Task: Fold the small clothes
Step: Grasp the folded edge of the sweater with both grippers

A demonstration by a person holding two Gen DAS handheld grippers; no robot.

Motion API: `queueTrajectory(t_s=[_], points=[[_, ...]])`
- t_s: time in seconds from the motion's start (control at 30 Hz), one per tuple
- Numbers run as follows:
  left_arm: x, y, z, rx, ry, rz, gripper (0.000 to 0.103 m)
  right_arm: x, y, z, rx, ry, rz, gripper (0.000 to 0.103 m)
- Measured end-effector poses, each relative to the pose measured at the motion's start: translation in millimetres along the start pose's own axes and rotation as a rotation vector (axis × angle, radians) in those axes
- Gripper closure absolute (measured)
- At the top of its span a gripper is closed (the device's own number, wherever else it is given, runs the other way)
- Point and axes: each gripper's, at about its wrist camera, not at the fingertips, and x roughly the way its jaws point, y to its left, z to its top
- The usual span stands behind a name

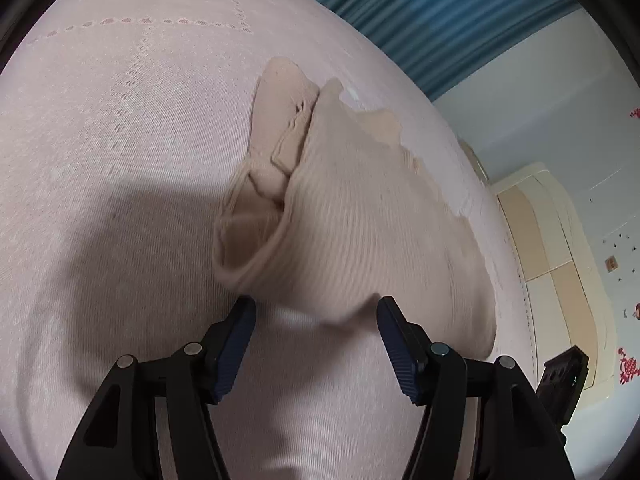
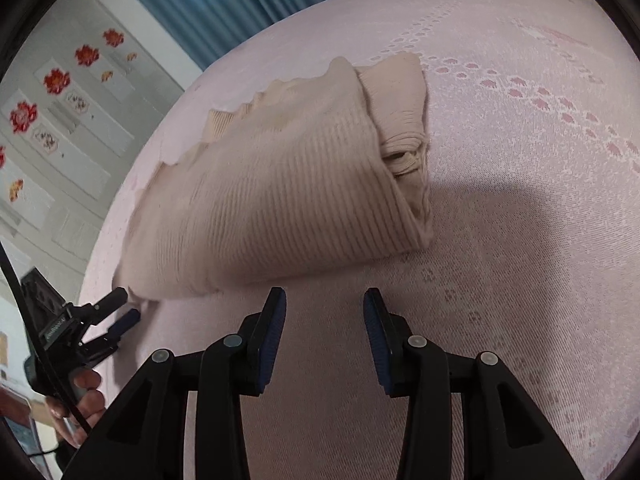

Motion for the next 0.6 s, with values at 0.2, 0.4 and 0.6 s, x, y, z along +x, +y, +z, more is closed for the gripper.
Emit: queueTrajectory(t_s=[0.2,0.4,0.6], points=[[9.0,-3.4,13.0,0.018,-0.029,0.005,0.042,-0.2,-14.5,8.9,0.082,-0.022,0.046,0.063],[8.2,-1.1,18.3,0.016,-0.055,0.019,0.052,0.1,-23.0,15.9,0.127,-0.046,0.058,0.063],[6.2,1.8,17.0,0.007,-0.07,0.03,0.057,2.9,-28.3,27.1,0.155,-0.065,0.049,0.063]])
